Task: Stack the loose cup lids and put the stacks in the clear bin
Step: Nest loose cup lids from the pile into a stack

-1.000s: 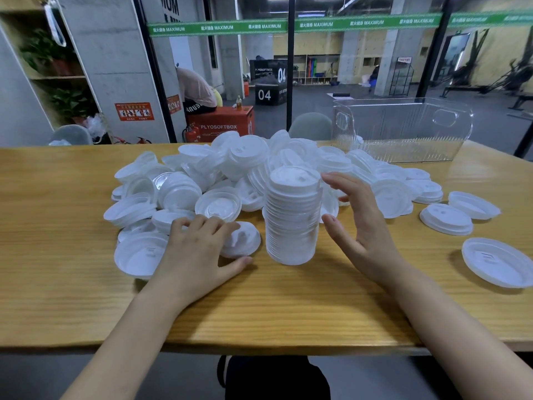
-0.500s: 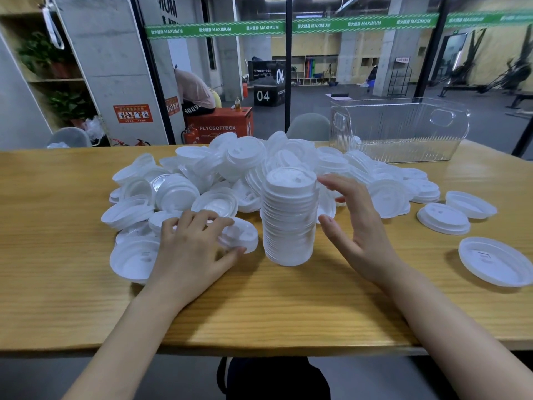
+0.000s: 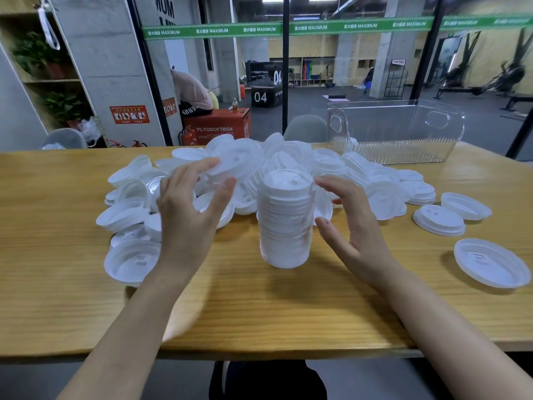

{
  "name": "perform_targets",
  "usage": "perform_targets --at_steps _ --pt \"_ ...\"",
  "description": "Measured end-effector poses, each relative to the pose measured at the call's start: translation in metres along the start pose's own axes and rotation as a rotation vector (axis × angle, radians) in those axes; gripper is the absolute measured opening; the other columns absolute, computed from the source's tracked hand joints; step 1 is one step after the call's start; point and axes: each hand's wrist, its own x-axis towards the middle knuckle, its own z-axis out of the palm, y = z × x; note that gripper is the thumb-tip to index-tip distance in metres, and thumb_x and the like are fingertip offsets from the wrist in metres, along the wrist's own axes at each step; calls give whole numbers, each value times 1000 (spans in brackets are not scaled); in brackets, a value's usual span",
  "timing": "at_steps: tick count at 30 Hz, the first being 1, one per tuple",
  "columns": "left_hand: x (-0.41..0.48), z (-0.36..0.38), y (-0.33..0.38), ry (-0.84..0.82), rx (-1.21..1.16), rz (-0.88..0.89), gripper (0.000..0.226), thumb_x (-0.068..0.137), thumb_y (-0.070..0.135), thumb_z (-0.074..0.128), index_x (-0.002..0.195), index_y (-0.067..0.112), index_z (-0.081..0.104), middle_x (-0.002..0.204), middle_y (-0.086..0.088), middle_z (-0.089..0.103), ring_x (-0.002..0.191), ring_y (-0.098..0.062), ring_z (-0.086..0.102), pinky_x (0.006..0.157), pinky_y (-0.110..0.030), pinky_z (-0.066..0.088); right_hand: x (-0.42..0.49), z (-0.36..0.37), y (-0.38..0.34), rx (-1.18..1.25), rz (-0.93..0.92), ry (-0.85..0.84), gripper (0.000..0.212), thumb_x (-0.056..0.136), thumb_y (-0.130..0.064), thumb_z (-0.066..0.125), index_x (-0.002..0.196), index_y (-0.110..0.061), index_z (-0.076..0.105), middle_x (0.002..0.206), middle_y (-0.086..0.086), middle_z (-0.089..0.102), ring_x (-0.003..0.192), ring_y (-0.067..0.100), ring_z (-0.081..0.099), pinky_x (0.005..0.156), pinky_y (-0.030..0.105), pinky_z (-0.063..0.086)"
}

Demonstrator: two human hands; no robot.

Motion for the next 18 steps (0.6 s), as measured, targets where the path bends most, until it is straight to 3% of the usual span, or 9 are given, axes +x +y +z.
perform_targets --at_steps 2,7,10,15,18 --pt "3 10 10 -58 -56 0 44 85 64 50 119 37 58 115 28 54 115 -14 50 100 -28 39 0 0 0 -4 -7 11 47 96 -40 49 140 -26 40 140 -13 44 131 11 43 104 40 41" --pt "2 31 22 -207 -55 58 48 83 63 52 122 35 60 120 22 58 115 -8 44 103 -42 39 1 -1 -1 -4 -12 32 49 96 -37 50 142 -26 38 142 -13 41 132 11 41 104 45 40" --pt "0 35 22 -224 -17 95 51 83 62 51 123 33 61 124 17 58 115 -6 42 103 -44 37 2 0 -2 -21 -42 20 52 96 -36 50 145 -25 36 145 -22 37 137 12 37 105 50 40" --pt "-2 33 19 -248 -66 92 47 83 59 53 122 35 61 123 20 57 118 -3 42 106 -39 35 2 1 -1 -54 -61 -16 53 97 -35 50 147 -20 37 152 1 40 140 21 37 114 44 31" --pt "-5 32 17 -260 -94 90 44 83 57 56 121 35 61 123 20 57 119 -3 43 105 -37 37 2 1 -2 -46 -70 -22 53 97 -32 52 146 -19 39 151 1 42 140 19 37 114 42 31"
